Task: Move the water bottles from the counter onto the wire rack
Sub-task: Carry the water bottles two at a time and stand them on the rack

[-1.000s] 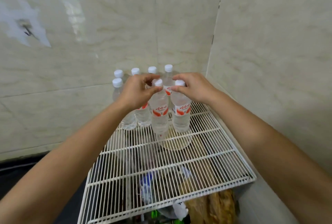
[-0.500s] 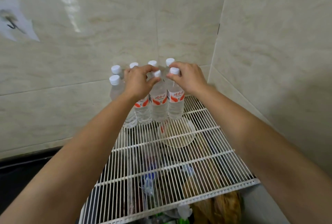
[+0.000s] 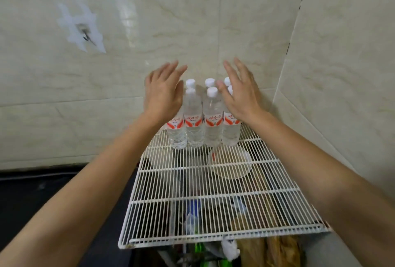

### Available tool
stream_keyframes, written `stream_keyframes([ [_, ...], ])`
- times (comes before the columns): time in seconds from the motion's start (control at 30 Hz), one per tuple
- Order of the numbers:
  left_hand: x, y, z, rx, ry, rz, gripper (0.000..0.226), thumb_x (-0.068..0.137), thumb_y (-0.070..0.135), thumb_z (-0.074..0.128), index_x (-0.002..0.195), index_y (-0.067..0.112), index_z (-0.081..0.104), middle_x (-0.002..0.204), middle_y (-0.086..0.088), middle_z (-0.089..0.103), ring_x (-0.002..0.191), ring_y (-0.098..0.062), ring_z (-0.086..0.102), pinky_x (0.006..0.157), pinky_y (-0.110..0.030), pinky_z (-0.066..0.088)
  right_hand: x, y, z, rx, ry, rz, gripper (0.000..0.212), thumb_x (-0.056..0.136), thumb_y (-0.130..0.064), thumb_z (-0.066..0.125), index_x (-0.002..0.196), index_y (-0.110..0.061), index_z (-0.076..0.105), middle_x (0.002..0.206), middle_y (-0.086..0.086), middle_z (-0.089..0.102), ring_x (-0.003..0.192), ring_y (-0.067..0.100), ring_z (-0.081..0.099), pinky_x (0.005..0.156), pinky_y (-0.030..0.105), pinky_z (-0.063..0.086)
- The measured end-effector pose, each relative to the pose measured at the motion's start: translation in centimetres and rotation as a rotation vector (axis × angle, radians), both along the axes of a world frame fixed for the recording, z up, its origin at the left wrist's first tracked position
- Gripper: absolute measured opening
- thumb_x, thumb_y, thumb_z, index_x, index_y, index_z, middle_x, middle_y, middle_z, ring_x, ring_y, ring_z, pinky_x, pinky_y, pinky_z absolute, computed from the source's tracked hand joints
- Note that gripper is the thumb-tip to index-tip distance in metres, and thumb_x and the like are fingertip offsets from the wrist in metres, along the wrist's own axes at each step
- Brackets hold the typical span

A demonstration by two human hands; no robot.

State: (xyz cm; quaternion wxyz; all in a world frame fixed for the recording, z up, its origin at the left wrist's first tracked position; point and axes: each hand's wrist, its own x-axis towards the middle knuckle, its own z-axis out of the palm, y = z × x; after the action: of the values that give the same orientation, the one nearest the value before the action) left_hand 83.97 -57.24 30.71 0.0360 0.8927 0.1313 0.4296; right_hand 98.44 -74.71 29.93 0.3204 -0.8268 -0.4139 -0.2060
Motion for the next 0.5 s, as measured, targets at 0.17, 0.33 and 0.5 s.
stream_keyframes([
  [0.17,-10.0,0.0,-4.7,0.016,0.074,0.293,0.053,0.104,0.041,0.039,0.151,0.016,0.044,0.161,-0.013,0.037,0.148,-0.034,0.035,0.117,-0.057,0.025,-5.1,2.2,-3.8,0.059,-0.207,0.128,0.063,0.103,-0.046,0.046,0.158,-0.017,0.033,0.166,0.02,0.021,0.15,0.039,0.027,0.12,0.049,0.026],
  [0.33,-20.0,-0.9,-10.1,0.011,0.243,0.508,0.061,0.104,0.049,0.036,0.156,0.016,0.036,0.165,-0.017,0.027,0.151,-0.037,0.027,0.117,-0.062,0.022,-10.9,5.8,-9.3,-0.01,-0.125,0.327,0.069,0.102,-0.048,0.045,0.16,-0.015,0.027,0.167,0.019,0.015,0.154,0.036,0.018,0.124,0.05,0.017],
  [0.5,-30.9,-1.3,-12.0,-0.002,0.251,0.787,0.059,0.105,0.044,0.041,0.154,0.012,0.039,0.163,-0.021,0.029,0.15,-0.039,0.029,0.116,-0.061,0.025,-20.1,11.3,-12.3,-0.054,-0.054,0.561,0.068,0.1,-0.046,0.048,0.157,-0.013,0.032,0.165,0.021,0.021,0.151,0.04,0.024,0.123,0.053,0.021],
])
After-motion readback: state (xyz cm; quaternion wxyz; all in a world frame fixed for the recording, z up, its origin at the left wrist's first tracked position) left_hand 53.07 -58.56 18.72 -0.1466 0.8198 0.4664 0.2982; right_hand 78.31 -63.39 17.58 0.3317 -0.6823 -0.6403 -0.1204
